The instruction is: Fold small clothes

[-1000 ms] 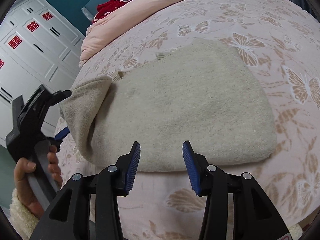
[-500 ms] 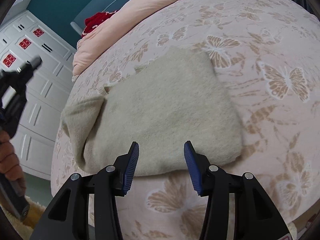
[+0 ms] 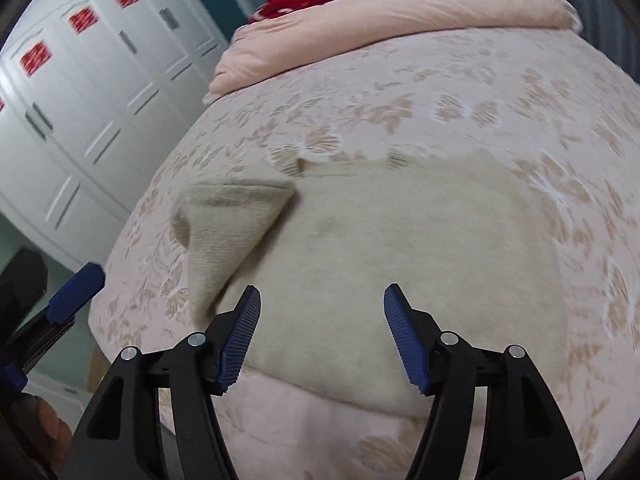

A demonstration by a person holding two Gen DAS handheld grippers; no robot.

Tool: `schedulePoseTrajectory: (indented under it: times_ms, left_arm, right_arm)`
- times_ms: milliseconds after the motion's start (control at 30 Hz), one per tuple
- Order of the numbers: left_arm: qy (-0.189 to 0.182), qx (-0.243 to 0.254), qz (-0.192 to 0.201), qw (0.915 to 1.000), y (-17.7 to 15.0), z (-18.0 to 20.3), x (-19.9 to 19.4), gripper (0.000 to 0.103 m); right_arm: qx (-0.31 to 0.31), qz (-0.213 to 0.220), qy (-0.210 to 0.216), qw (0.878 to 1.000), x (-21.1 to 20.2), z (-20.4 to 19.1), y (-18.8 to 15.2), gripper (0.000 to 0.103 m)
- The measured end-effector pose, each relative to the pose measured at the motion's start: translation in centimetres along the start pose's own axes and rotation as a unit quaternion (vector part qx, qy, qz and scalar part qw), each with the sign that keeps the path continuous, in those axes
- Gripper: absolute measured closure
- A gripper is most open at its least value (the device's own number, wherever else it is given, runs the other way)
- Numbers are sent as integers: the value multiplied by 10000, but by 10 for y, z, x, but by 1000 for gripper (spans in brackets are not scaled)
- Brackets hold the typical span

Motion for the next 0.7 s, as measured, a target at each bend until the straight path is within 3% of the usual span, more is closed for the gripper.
schedulePoseTrajectory:
  times_ms: [133,233,267,300,333,367,467,567,633,700]
  left_arm:
    - [1128,-427,88,9927,4,-107,-24,18]
    - [1602,-763,-44,9841,-3,-161,-35,17]
    - [1677,-900,-82,9817,-7,-175,-37,17]
    - [1734,-1025,-128,9794,-9,-188,-39,16]
    - [1767,-1132,-171,9776,-12,-198,-40,16]
    - [1785,-1209,-205,9763,-14,-206,-40,16]
    - [1733,-1305,-239,9759,-14,-218,-42,16]
    - [1580,-1181,-190,9802,-11,-210,-37,16]
    - [1392,-1059,-197,9844,-9,-193,-27,15]
    - [1177,-896,-260,9887,-10,-170,-16,14]
  right_arm:
    - [-448,-534,461,9965,75,-64,27,32]
    - [-457,-962,482,9931,128,-87,37,32]
    - [-480,-1041,277,9930,143,-90,39,39]
    - [-518,-1116,172,9923,154,-92,38,52]
    - [-514,-1181,151,9916,163,-95,39,93]
    - [-414,-1221,255,9913,166,-99,40,93]
    - [-173,-386,909,9950,112,-117,64,95]
    - [556,898,1558,9821,3,-100,91,94]
    - [1128,1644,1630,9663,-65,-57,81,93]
    - [1582,2100,1093,9586,-114,3,47,92]
Point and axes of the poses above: each gripper's, at about its wrist camera, not at the fingertips, and x roughly the way its jaws point, z to its right, y to its top, the point moved 9 cm from there along x, roughly the way its jaws point, and after that the axes turned 11 degrees about y, right-handed, at the moved point
